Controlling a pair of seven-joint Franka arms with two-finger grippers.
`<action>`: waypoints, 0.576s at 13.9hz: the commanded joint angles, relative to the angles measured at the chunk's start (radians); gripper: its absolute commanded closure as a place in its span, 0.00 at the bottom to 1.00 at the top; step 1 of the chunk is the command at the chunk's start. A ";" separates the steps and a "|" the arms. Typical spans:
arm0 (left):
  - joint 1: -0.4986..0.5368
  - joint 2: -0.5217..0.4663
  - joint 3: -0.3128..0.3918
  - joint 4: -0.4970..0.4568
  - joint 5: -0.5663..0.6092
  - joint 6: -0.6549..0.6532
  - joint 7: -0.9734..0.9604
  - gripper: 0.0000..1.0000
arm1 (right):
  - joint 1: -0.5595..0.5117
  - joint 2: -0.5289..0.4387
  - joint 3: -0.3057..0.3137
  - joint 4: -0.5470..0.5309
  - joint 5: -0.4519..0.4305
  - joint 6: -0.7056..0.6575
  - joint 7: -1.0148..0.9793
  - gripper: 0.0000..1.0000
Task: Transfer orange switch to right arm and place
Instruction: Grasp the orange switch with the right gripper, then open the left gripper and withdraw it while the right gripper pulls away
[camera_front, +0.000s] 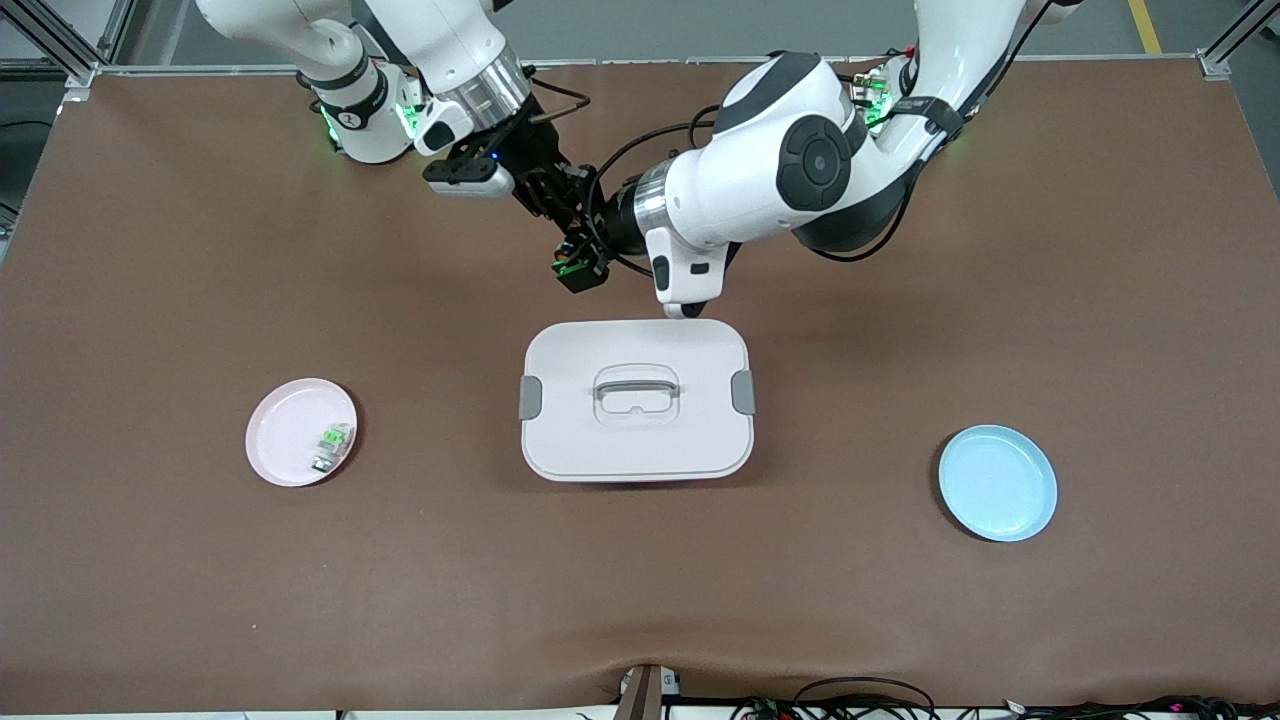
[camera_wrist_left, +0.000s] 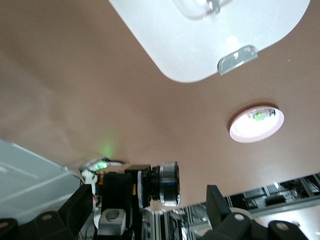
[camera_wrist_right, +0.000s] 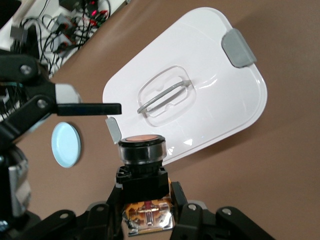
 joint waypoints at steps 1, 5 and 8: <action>0.020 -0.035 0.002 0.002 0.097 -0.071 -0.009 0.00 | -0.011 0.001 -0.013 0.016 -0.021 -0.107 -0.224 1.00; 0.075 -0.060 -0.001 0.002 0.207 -0.128 0.034 0.00 | -0.113 -0.008 -0.014 0.022 -0.062 -0.273 -0.585 1.00; 0.139 -0.093 -0.001 0.002 0.273 -0.180 0.141 0.00 | -0.204 -0.011 -0.014 0.022 -0.131 -0.377 -0.903 1.00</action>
